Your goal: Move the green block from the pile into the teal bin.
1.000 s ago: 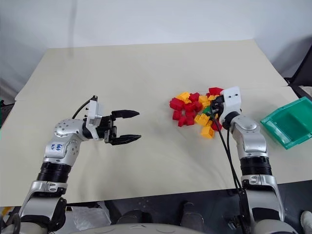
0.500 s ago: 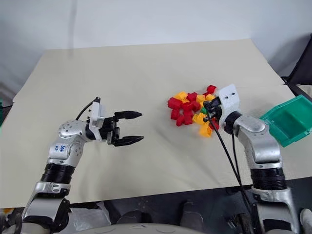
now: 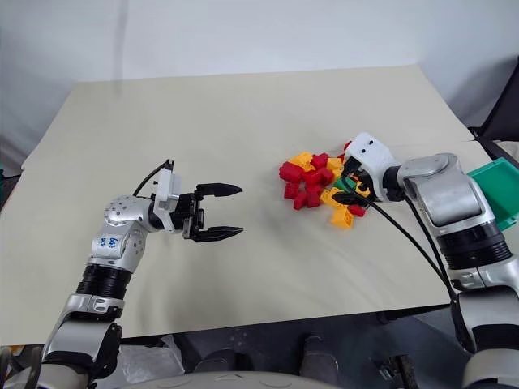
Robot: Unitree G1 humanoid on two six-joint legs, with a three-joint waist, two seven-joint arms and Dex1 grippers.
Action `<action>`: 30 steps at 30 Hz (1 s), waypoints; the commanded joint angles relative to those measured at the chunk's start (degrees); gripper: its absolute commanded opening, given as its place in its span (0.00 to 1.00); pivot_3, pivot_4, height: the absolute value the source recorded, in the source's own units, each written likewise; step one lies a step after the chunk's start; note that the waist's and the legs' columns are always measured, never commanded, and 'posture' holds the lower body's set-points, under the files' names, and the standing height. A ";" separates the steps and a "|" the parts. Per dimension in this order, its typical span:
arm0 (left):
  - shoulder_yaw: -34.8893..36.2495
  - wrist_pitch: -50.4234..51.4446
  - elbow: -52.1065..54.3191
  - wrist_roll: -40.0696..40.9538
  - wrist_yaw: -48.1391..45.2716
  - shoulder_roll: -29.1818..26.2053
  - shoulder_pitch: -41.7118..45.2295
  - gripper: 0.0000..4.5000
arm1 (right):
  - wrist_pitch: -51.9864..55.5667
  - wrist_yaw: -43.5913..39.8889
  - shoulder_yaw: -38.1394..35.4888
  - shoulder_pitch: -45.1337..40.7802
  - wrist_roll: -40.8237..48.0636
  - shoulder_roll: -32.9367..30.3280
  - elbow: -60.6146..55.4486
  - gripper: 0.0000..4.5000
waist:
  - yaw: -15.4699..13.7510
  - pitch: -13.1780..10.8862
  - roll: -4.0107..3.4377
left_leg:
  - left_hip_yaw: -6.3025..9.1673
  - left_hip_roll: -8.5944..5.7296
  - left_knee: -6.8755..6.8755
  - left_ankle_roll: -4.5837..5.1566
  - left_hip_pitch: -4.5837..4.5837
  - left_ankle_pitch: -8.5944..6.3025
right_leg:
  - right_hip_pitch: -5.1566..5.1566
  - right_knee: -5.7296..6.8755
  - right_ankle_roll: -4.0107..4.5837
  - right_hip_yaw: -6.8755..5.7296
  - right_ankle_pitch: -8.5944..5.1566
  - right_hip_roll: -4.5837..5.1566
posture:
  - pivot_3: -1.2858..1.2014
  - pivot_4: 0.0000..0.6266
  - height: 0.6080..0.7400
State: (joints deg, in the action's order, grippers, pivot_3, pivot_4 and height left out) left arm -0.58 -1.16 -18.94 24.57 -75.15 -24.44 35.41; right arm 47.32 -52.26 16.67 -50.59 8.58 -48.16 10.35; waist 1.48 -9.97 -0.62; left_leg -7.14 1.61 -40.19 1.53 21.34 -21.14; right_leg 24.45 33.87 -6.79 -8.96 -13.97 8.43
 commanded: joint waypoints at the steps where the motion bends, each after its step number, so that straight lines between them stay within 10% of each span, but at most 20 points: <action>1: 0.31 -1.02 0.96 0.14 0.12 0.50 -0.08 1.00 | -4.44 -2.32 1.27 -4.03 -3.29 0.66 5.26 1.00 | 0.08 0.00 0.00 | 0.00 0.00 0.00 0.00 0.02 0.00 | 0.02 -0.01 0.00 0.00 0.00 0.00 | 0.52 0.24 1.00; 15: 1.11 -0.56 3.84 0.62 2.68 0.48 -2.60 1.00 | -26.58 -13.38 6.43 -17.07 -16.24 2.51 33.41 1.00 | 0.19 0.00 0.00 | 0.00 0.00 0.02 0.00 0.02 0.00 | 0.02 0.00 0.00 -0.03 0.00 0.00 | 0.52 0.24 1.00; 21: 1.20 -0.05 4.75 0.71 3.46 0.51 -3.11 1.00 | -28.96 -18.88 6.14 -18.21 -17.80 3.54 35.69 0.65 | 0.28 0.00 -0.01 | 0.00 0.02 0.00 -0.01 0.00 0.01 | 0.02 0.03 0.00 -0.02 0.00 0.00 | 0.52 0.24 1.00; 30: 1.27 0.08 5.10 0.80 4.33 0.74 -3.26 1.00 | -33.04 -17.26 6.22 -20.27 -22.18 6.86 42.61 0.65 | 0.28 0.00 -0.01 | 0.00 0.02 0.00 -0.04 -0.01 0.02 | 0.01 0.07 0.00 -0.02 0.00 0.00 | 0.52 0.24 1.00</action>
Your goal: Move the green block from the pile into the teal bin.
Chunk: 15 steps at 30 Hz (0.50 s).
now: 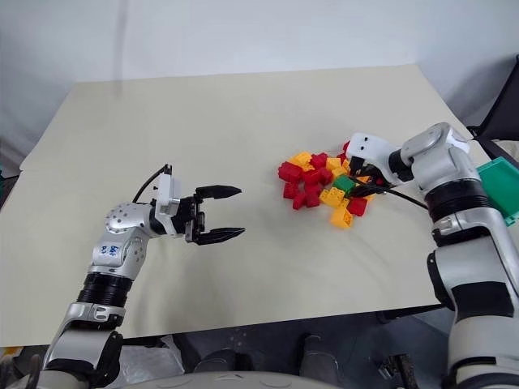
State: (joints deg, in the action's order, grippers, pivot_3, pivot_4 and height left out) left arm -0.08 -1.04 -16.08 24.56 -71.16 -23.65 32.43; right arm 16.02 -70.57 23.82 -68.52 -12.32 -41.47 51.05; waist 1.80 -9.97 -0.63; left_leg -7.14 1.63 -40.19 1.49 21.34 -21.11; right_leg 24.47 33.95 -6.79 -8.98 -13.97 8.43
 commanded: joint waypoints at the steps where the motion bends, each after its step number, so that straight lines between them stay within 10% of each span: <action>1: 0.73 -0.03 2.31 0.80 0.40 -0.04 -0.32 1.00 | -2.08 1.34 -1.06 -2.79 -1.53 0.70 2.96 0.65 | -0.05 0.00 0.00 | 0.01 0.00 0.00 0.00 0.00 0.00 | 0.00 0.01 0.00 0.00 0.00 0.00 | 0.52 0.24 1.00; 15: 0.99 0.21 3.71 0.83 1.51 -0.21 -1.14 1.00 | -4.92 2.11 -1.47 -5.32 -4.07 6.35 11.95 0.56 | 0.39 0.00 0.00 | 0.01 0.01 0.00 -0.02 -0.05 0.01 | -0.01 0.07 0.00 0.01 0.00 0.00 | 0.52 0.24 1.00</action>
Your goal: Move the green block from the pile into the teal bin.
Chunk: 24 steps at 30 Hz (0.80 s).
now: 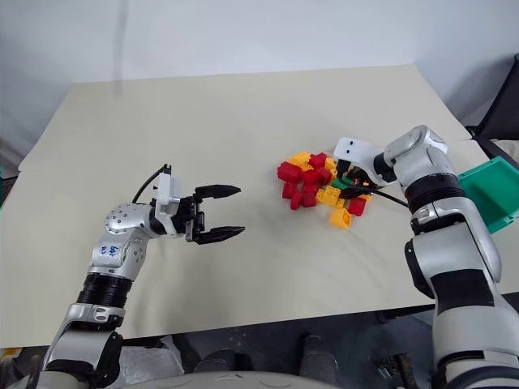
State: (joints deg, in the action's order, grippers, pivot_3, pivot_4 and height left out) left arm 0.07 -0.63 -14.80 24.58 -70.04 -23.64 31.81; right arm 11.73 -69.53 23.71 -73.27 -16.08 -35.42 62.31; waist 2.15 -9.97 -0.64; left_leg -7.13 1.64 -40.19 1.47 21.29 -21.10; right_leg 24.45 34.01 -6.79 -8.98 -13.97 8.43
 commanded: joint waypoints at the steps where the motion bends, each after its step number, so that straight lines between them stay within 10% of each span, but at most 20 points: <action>1: 0.89 -0.17 2.62 0.81 0.47 -0.27 -0.68 1.00 | -1.14 0.26 -1.64 -0.35 0.03 0.10 0.19 0.51 | 0.08 0.00 0.00 | 0.00 0.00 0.00 0.00 0.00 0.00 | 0.00 0.00 0.00 0.00 0.00 0.00 | 0.52 0.24 1.00; 4: 0.97 -0.03 3.02 0.89 0.55 -0.41 -1.01 1.00 | -0.44 0.98 -2.60 -0.73 0.41 0.12 -0.18 0.33 | 0.20 0.00 0.00 | 0.00 0.00 0.00 -0.01 0.00 0.01 | 0.00 0.01 0.00 0.01 0.00 0.00 | 0.52 0.24 1.00; 24: -0.90 -1.15 -1.58 0.22 -1.47 2.79 4.60 1.00 | 30.96 1.73 -21.62 16.01 9.02 -20.75 -43.56 0.33 | -1.53 -0.01 -0.01 | 0.07 -0.03 -0.07 -0.01 0.12 0.00 | 0.01 -0.04 0.00 -0.05 0.00 0.02 | 0.52 0.24 1.00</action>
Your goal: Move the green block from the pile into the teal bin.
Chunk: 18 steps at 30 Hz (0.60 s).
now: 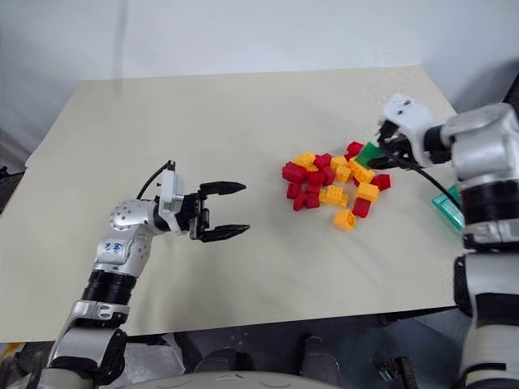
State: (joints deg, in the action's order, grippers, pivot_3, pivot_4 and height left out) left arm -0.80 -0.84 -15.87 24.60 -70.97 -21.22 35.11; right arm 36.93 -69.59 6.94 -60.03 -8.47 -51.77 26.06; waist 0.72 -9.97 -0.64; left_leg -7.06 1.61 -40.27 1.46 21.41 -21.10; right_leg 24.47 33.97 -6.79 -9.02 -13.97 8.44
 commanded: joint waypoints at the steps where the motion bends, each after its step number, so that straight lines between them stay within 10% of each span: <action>1: -0.09 -1.19 -1.02 0.03 -0.51 0.68 1.77 1.00 | 7.58 2.16 -6.16 4.80 1.81 -5.97 -9.73 0.33 | -0.22 0.00 0.00 | -0.01 0.00 0.00 0.00 0.00 0.00 | 0.00 0.01 0.00 0.00 0.00 0.00 | 0.52 0.24 1.00; 9: -0.90 -0.93 -6.41 -2.76 2.70 2.88 7.66 1.00 | 19.98 9.89 -20.66 22.07 3.08 -17.77 -19.84 0.33 | -1.03 0.00 0.00 | -0.02 -0.02 -0.04 0.00 0.00 0.00 | -0.01 -0.01 0.00 0.02 0.00 0.01 | 0.52 0.24 1.00; 18: -2.50 1.25 -8.51 -5.84 6.12 5.30 12.73 1.00 | 15.21 21.44 -22.14 27.67 4.78 -14.56 -11.46 0.33 | -0.38 0.00 0.01 | -0.17 -0.03 -0.05 0.04 -0.12 0.03 | -0.03 0.04 0.01 0.13 0.01 0.01 | 0.52 0.24 1.00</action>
State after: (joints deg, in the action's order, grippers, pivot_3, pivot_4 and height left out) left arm -3.09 0.13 -25.52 18.97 -65.03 -15.94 46.98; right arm 54.32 -50.27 -14.09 -31.01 -4.23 -66.44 13.61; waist 0.34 -9.98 -0.63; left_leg -7.25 1.58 -40.32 1.51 21.28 -21.06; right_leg 24.43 34.00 -6.78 -8.87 -13.96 8.45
